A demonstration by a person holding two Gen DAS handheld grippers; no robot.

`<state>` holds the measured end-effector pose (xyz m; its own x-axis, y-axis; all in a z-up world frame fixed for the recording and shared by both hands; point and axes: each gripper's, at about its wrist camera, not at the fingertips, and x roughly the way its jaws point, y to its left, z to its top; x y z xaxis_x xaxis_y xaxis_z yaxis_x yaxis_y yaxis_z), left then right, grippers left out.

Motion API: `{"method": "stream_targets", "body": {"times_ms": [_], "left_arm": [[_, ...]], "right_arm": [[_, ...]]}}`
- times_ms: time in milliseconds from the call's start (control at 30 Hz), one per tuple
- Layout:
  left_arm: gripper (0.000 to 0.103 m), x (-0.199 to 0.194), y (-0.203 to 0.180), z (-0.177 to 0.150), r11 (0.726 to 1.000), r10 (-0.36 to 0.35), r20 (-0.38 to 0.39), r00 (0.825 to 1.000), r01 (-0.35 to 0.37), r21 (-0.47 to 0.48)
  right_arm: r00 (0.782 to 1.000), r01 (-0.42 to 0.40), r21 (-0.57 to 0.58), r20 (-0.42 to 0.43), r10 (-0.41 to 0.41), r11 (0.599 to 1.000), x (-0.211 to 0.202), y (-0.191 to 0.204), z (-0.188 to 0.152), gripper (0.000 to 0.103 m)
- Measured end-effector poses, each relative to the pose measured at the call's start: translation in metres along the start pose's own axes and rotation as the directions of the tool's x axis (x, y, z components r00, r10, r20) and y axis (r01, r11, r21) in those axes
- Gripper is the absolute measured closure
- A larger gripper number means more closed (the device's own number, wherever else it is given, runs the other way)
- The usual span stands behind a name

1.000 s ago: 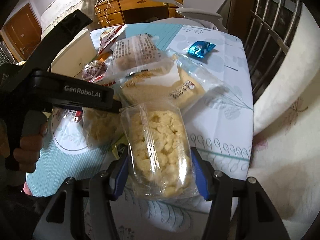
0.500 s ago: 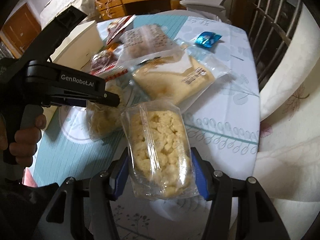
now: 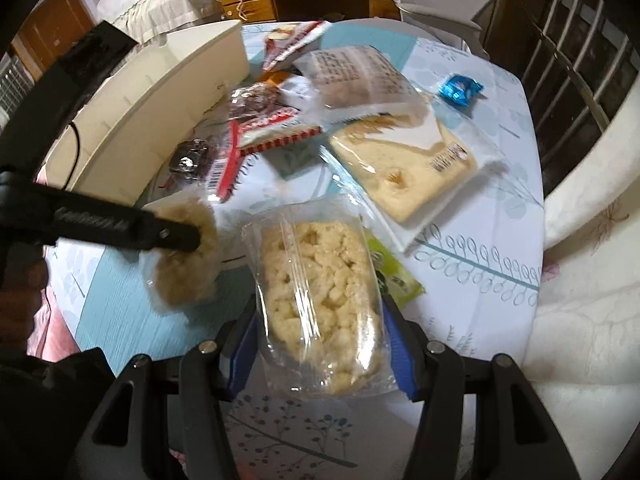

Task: Organize snacks
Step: 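Carry both rice-crisp bags into the white tray and release them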

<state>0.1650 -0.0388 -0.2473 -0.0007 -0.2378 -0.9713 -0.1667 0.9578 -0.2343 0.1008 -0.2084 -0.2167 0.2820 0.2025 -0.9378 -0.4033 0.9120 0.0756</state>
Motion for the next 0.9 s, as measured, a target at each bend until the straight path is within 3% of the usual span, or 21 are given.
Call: {"method": "stream_targets", "body": {"times_ms": [133,433,900], "left_arm": [[0.054,-0.032,0.013,-0.009,0.999,-0.035,0.02,0.999,0.034,0.024],[0.054,-0.117,0.051,-0.016,0.993,-0.112,0.147,0.983,0.104,0.058],[0.054,-0.186,0.129,0.005,0.994,-0.074,0.254,0.964,0.052,0.091]], "right_arm": [[1.0,-0.002,-0.03,0.015,0.002,1.0,-0.005,0.017,0.011,0.046],[0.997,0.027,-0.082,0.079,-0.021,0.996,-0.023,0.067,0.036,0.047],[0.961,0.028,-0.023,0.277,-0.02,0.999,-0.079,0.143,0.084,0.046]]}}
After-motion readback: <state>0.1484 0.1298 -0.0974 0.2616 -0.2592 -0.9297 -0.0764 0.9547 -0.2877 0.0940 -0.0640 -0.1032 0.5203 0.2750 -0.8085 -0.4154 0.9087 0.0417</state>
